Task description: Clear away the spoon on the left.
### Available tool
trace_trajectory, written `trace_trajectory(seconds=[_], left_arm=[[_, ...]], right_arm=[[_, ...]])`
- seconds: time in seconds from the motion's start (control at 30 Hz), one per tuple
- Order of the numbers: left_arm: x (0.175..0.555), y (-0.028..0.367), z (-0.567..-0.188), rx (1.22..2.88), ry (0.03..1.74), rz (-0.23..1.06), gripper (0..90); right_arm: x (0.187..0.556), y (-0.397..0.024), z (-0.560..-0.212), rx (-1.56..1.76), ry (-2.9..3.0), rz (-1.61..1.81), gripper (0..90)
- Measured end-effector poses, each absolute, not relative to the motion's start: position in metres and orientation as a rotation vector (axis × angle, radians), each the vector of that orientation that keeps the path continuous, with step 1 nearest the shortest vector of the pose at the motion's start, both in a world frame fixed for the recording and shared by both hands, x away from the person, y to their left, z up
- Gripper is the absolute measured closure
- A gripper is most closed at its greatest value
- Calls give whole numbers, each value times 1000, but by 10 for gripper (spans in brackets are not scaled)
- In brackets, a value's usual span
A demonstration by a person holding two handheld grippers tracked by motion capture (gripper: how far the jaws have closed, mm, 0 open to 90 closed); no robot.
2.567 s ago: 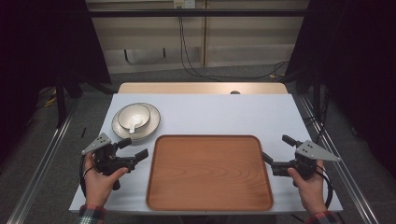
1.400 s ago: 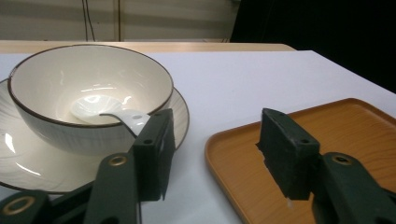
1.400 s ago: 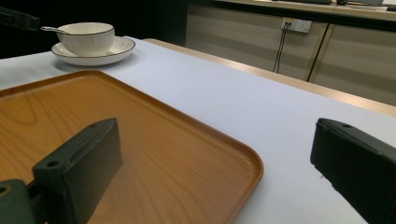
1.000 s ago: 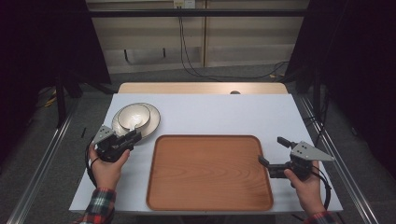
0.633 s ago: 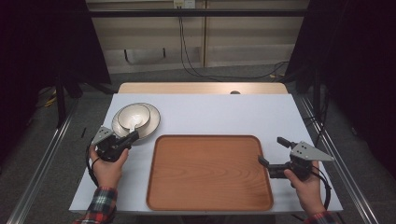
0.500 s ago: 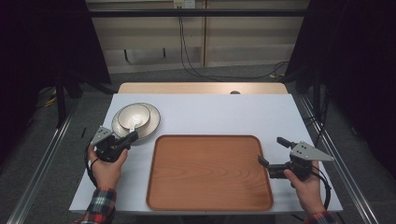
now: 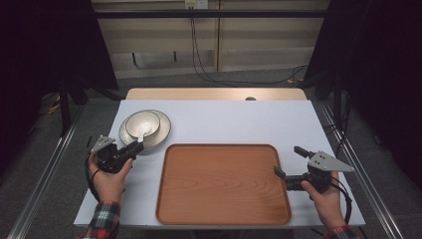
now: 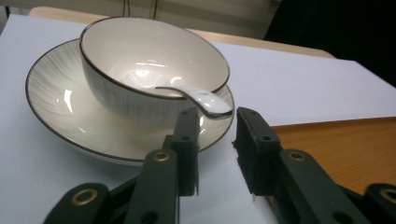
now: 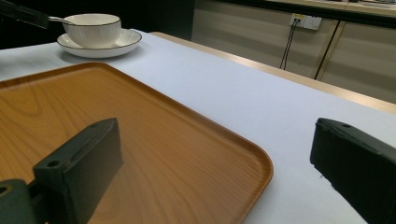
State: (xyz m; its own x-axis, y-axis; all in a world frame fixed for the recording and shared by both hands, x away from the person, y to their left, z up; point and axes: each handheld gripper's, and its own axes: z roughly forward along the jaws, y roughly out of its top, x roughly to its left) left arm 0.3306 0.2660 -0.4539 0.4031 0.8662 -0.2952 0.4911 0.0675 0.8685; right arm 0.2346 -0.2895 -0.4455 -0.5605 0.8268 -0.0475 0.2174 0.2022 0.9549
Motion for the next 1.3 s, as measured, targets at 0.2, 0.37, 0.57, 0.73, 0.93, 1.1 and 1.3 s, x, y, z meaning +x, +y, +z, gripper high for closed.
trace_trajectory(seconds=[0.2,0.37,0.57,0.73,0.93,1.1,1.3], left_arm=[[336,261,-453,1567,1254,427,604],[339,261,-453,1561,1284,436,637],[340,262,-455,1531,1302,418,666],[341,264,-455,1516,1311,405,699],[340,270,-455,1485,1322,400,750],[341,273,-454,1476,1319,417,770],[343,274,-450,1441,1321,439,786]], right_arm=[[235,-289,-446,968,1914,1373,16],[235,-288,-446,965,1918,1374,17],[235,-289,-446,964,1918,1370,17],[234,-288,-445,965,1912,1376,18],[234,-289,-445,962,1915,1372,18],[234,-288,-445,965,1913,1376,18],[234,-289,-446,960,1917,1365,18]])
